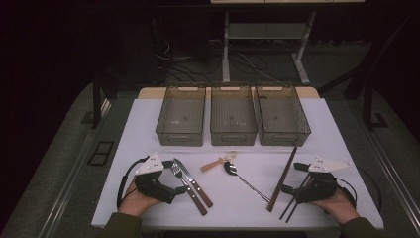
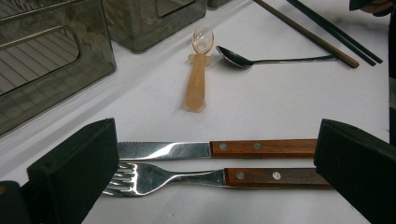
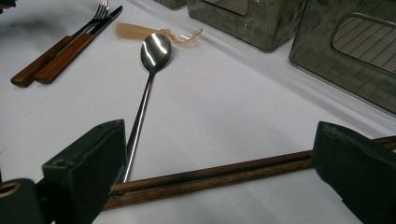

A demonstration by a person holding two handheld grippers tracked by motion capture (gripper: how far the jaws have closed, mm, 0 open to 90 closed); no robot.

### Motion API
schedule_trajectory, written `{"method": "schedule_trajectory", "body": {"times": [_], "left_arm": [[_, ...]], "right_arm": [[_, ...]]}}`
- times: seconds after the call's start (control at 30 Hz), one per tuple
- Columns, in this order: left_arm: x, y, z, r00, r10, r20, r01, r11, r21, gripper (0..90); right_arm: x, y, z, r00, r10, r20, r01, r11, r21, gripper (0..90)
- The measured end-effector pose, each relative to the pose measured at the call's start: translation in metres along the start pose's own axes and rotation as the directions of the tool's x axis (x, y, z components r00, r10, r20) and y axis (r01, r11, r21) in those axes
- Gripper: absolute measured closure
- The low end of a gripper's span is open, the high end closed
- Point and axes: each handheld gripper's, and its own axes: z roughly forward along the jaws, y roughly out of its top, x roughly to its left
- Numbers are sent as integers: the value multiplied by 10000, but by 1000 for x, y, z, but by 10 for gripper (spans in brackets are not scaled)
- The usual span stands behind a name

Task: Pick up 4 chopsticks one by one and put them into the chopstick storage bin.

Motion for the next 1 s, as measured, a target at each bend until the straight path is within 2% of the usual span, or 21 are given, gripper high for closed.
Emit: {"method": "schedule_trajectory", "body": {"times": [0.27,0.37,0.4,0.47,0.53,0.6,0.63,0.7,0.83,1.0], "left_arm": [[0,0,0,10000,0,9,0,10000,-14,0],[0,0,0,10000,3,21,-3,10000,-11,0],[0,0,0,10000,0,25,0,10000,-22,0],[-1,0,-1,10000,-4,41,4,10000,-38,0],[-1,0,-1,10000,-5,49,5,10000,-33,0],[-1,1,-1,10000,-4,44,4,10000,-59,0],[-1,1,-1,10000,2,41,-2,10000,-60,0],[-1,1,-1,10000,22,48,-22,10000,-59,0],[-1,1,-1,10000,18,50,-18,10000,-68,0],[-1,1,-1,10000,39,69,-39,10000,-59,0]], "right_arm": [[-3,0,-2,10000,4,64,-5,9998,178,41],[-7,0,-6,9998,162,153,-168,9991,380,89],[-8,0,-8,9996,196,210,-204,9989,433,161],[-10,0,-11,9992,230,324,-246,9985,481,176],[-13,0,-14,9984,363,443,-387,9977,549,248],[-14,0,-15,9977,399,552,-433,9972,603,268],[-18,-1,-17,9952,553,810,-620,9947,820,352],[-21,-1,-20,9929,639,1008,-736,9927,955,418],[-31,-2,-24,9814,1038,1617,-1234,9855,1163,555],[-46,-4,-31,9650,1105,2380,-1443,9810,1297,740]]}}
